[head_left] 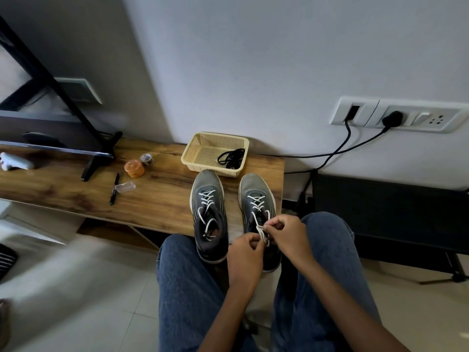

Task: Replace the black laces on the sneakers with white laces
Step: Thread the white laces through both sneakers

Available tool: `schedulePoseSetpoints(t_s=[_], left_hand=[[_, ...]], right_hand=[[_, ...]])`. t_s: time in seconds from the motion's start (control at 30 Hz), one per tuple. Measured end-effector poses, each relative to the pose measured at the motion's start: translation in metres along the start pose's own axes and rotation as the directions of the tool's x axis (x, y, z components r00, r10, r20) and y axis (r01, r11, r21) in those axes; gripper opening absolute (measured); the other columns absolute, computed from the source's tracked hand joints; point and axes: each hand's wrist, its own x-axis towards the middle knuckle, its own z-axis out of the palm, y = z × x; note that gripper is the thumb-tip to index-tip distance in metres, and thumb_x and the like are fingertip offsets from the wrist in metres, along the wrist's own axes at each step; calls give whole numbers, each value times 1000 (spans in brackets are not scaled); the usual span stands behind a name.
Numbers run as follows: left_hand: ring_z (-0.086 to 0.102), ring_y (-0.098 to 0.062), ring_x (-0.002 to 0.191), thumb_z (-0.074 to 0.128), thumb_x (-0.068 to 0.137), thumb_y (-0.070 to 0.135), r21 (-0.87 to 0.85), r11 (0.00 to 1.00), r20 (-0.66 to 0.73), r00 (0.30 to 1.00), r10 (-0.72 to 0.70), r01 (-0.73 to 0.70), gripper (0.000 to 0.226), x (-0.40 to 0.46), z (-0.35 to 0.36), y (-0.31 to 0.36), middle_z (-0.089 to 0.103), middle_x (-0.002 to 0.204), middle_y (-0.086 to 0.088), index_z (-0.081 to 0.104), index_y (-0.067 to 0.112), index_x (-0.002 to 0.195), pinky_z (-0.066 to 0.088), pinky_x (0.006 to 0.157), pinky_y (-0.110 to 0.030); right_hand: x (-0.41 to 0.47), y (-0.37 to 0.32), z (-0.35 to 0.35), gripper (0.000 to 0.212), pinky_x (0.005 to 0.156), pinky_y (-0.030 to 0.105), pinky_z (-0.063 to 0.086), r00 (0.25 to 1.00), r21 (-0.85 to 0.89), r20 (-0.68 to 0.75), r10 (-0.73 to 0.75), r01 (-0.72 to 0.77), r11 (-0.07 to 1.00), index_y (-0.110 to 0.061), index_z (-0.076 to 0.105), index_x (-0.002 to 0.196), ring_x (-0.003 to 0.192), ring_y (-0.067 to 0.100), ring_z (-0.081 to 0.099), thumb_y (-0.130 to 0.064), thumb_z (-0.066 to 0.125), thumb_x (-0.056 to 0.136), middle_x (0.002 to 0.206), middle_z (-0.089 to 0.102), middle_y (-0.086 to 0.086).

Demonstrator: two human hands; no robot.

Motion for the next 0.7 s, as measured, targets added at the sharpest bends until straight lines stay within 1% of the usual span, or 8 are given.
schedulePoseSetpoints(t_s=[0.1,0.17,0.27,0.33,0.4,0.47,0.57,0.7], left_hand=[[67,-15,86,58,93,32,291,953,-10,996,87,-80,17,0,2,-4,73,90,1,72,23,98,48,80,-33],[66,-17,88,54,95,34,355,927,-3,992,127,-117,20,2,4,-7,73,91,1,71,25,98,46,82,-35],[63,-19,91,48,98,31,424,886,26,980,195,-187,23,6,10,-10,71,93,0,70,25,102,44,82,-35],[59,-23,96,43,99,27,487,847,60,975,213,-215,27,7,14,-9,69,96,-4,70,22,103,37,78,-34],[56,-26,96,41,99,21,491,844,74,976,206,-215,28,7,17,-9,67,94,-7,69,17,98,35,74,-34],[58,-25,87,45,94,15,441,875,73,979,188,-201,26,9,20,-12,67,85,-9,71,13,89,43,69,-35],[58,-19,75,55,89,14,405,903,-1,987,160,-146,20,11,21,-16,63,75,-5,70,11,76,45,61,-30],[52,-15,92,66,84,20,366,922,-48,986,157,-129,4,16,20,-17,62,90,2,69,16,83,45,76,-25]], right_hand=[[-4,9,6,9,77,28,53,997,-86,73,-12,19,996,-12,74,85,80,15,66,-7,67,83,81,71,0],[-6,14,9,15,83,30,51,995,-176,96,-35,51,983,-13,75,94,91,17,65,-10,64,85,92,73,1],[-10,15,9,21,79,31,52,989,-297,134,-68,106,949,-21,74,99,94,18,64,-14,57,88,97,72,1],[-10,16,9,25,77,35,53,985,-347,156,-77,128,929,-27,74,98,92,20,63,-16,54,87,96,71,3],[-10,14,8,27,75,35,53,981,-393,176,-87,151,907,-29,73,100,89,21,62,-16,53,88,97,70,5],[-10,13,8,27,77,32,51,977,-451,194,-94,174,876,-30,72,104,92,22,61,-17,53,90,101,66,4],[-11,11,7,25,73,25,43,980,-517,173,-102,178,837,-25,71,105,97,20,57,-18,49,94,103,60,4],[-8,17,8,17,72,23,45,978,-476,155,-139,197,857,-15,71,94,94,15,55,-13,54,91,99,58,0]])
